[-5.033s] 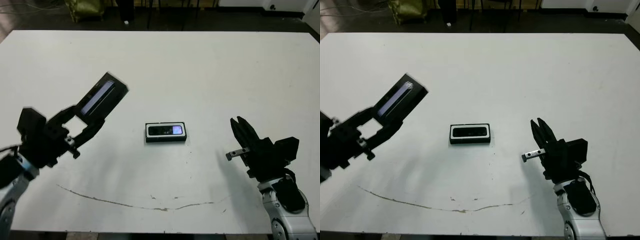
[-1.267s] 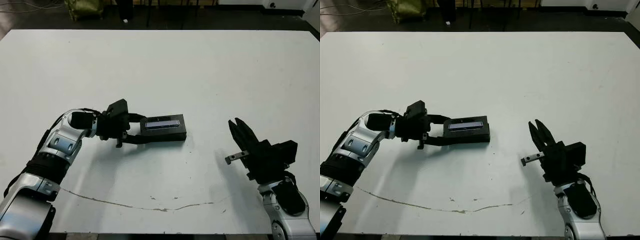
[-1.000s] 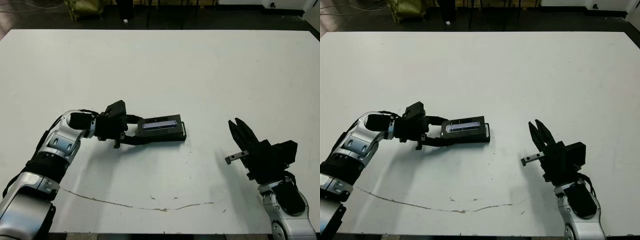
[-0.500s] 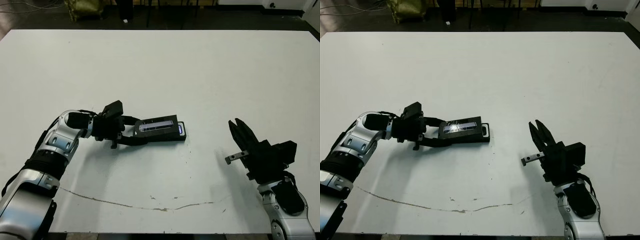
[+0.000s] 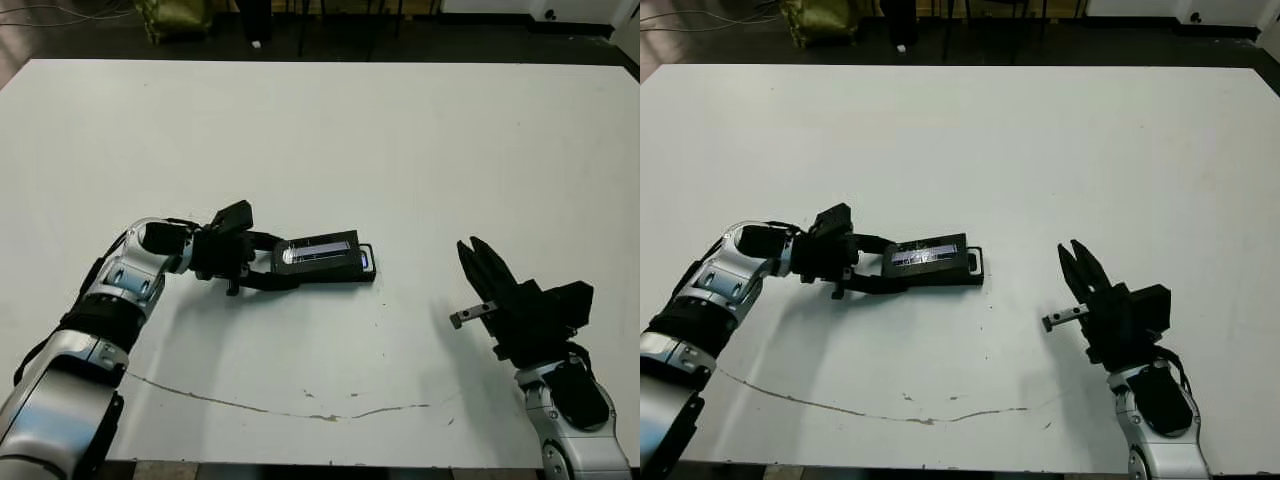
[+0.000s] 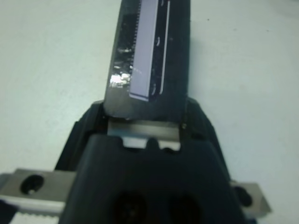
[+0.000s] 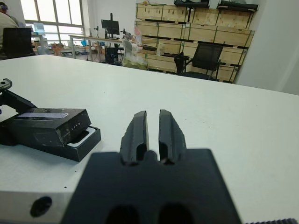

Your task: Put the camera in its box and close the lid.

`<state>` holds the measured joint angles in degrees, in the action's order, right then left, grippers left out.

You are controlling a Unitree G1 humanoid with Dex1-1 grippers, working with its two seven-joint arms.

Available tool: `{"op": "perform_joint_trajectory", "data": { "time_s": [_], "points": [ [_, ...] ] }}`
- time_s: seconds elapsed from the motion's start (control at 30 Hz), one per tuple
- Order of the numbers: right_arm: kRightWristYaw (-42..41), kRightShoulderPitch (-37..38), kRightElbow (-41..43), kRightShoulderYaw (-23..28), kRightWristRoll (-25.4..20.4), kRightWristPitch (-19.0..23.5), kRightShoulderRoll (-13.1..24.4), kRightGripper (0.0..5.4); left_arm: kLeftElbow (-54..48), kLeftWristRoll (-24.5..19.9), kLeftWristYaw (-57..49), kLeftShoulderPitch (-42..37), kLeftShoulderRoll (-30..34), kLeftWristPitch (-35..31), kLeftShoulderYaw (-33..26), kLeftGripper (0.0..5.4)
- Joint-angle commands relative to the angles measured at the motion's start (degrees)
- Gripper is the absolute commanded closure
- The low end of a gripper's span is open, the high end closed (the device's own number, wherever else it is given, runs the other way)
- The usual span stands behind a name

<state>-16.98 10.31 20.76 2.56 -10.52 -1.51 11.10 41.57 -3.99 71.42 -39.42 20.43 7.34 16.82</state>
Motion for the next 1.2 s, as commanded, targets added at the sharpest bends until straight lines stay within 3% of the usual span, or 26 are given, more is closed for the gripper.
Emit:
{"op": "perform_joint_trajectory", "data": {
  "time_s": [0.03, 0.67, 1.2],
  "points": [
    [-0.2, 0.5, -0.8, 0.3, -0.5, 0.7, 0.3, 5.40, 3.6, 1.5, -1.4, -1.5, -1.3, -0.8, -0.2, 3.19],
    [-0.2, 0.6, -0.5, 0.4, -0.8, 1.3, 0.5, 5.40, 11.7, 3.3, -1.2, -5.2, -5.0, 0.7, -0.3, 3.19],
    [-0.9, 0.5, -1.0, 0.6, -1.1, 1.2, 0.8, 5.40, 12.5, 4.5, -0.4, -7.3, -8.5, -0.3, 0.1, 3.19]
  ]
}}
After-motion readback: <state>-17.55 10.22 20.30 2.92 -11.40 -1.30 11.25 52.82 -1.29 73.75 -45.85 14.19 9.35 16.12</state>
